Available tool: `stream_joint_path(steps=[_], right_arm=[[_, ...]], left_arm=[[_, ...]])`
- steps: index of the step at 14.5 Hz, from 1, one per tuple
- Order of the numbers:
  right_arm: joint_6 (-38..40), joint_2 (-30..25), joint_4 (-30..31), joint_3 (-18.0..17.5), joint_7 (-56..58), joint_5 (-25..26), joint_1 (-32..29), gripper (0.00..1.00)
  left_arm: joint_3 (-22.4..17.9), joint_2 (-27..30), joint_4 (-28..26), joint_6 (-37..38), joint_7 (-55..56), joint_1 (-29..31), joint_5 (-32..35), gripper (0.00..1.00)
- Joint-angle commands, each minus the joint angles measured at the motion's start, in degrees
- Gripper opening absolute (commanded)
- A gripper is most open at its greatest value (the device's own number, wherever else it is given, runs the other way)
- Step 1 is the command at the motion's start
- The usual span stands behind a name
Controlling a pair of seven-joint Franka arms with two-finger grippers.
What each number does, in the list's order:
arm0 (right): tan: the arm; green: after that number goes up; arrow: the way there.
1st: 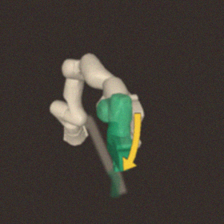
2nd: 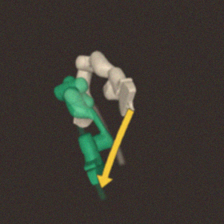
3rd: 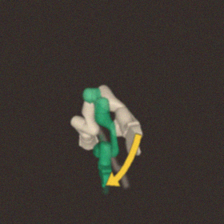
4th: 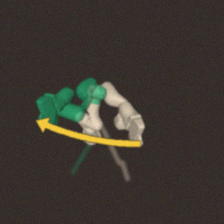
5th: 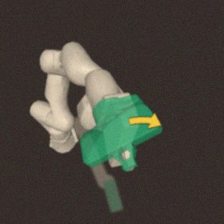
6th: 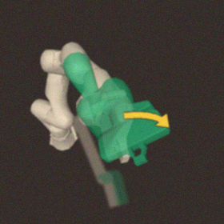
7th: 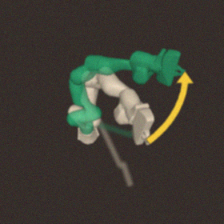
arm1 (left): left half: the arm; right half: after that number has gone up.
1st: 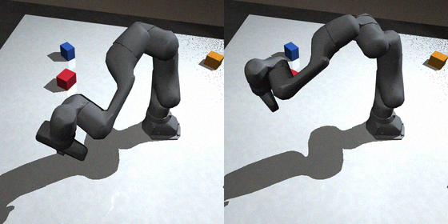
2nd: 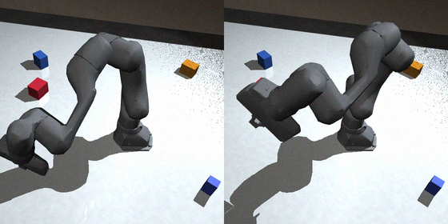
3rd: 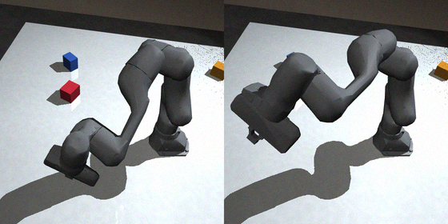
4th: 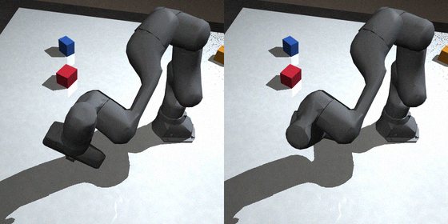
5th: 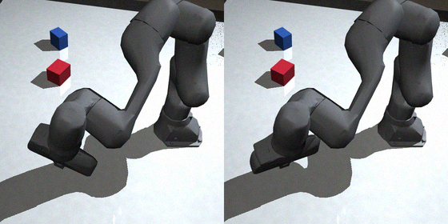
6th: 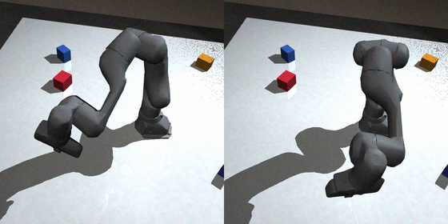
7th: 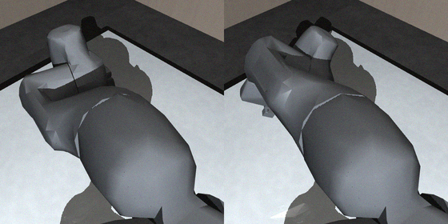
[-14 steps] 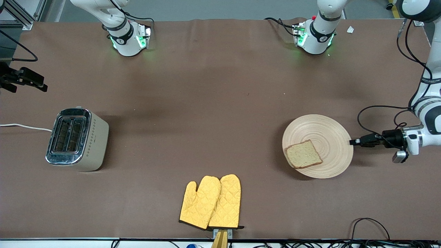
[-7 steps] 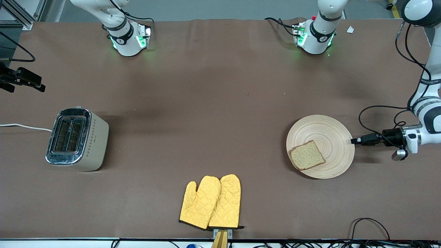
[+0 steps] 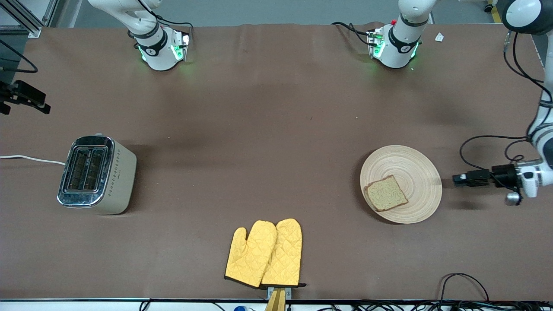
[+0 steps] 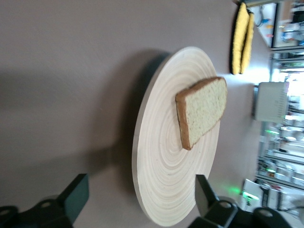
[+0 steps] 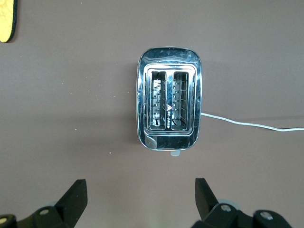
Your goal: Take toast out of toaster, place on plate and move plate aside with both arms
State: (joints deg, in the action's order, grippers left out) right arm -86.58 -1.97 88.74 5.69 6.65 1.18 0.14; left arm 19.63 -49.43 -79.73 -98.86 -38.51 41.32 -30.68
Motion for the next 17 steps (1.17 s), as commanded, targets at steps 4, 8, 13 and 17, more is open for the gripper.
stream_joint_path(steps=[4,8,13,17], right_arm=[[0.4,-0.2,-0.2,-0.2,2.6,0.3,-0.4,1.00],[-0.7,-0.2,0.6,-0.1,2.6,0.3,-1.2,1.00],[-4.6,-4.2,8.3,-0.1,2.6,0.0,-2.0,1.00],[-1.7,-7.0,7.8,-0.5,2.7,-1.1,-1.5,1.00]], left_arm=[[8.2,15.5,1.3,3.0,19.4,-1.9,15.3,1.00],[17.4,25.9,1.1,5.2,32.8,-3.4,28.0,1.00],[25.4,33.9,1.0,11.8,43.2,-3.4,34.6,1.00],[25.2,39.7,0.9,13.3,44.0,-6.3,36.4,1.00]])
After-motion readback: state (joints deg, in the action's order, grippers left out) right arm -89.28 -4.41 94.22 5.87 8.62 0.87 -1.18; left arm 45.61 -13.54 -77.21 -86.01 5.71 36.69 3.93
